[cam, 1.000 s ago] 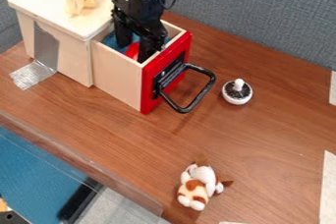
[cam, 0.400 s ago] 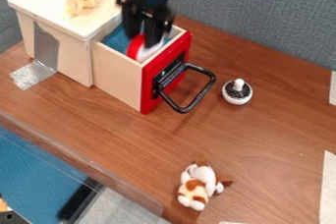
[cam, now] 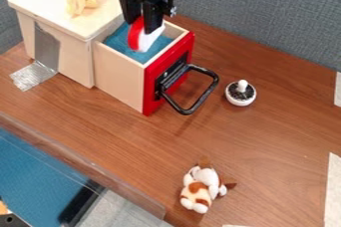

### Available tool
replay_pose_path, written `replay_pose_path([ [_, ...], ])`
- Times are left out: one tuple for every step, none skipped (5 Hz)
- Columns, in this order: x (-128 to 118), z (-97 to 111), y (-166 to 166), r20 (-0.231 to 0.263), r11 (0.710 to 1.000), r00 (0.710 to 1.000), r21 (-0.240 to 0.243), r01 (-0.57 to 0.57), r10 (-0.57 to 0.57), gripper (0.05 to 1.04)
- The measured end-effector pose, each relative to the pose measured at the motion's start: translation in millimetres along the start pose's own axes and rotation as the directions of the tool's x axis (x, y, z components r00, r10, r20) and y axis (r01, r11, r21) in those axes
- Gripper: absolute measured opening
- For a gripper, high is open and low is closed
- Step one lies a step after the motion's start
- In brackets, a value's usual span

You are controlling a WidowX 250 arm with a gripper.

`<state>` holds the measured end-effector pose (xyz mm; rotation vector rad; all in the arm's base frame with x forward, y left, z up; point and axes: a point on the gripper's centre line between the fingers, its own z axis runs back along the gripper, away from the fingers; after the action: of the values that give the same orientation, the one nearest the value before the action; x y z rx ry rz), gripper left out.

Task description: Take the red object out of the drawer and put it in front

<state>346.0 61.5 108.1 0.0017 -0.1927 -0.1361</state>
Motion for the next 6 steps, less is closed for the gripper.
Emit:
replay_pose_path([
  [-3, -7, -21, -0.021, 0.998, 0.998, -0.004, 0.057, -0.057, 0.516],
  [-1, 3, -58, 0.003, 0.989, 0.99, -0.017, 0.144, -0.144, 0.516],
  [-2, 2, -107, 0.0, 0.971, 0.973, -0.05, 0.232, -0.233, 0.515],
  [-4, 3, -144, 0.004, 0.953, 0.955, -0.067, 0.295, -0.295, 0.515],
  [-8, -19, -185, -0.042, 0.933, 0.936, -0.103, 0.344, -0.35, 0.515],
  [-3, -48, -202, -0.082, 0.942, 0.942, -0.114, 0.315, -0.325, 0.515],
])
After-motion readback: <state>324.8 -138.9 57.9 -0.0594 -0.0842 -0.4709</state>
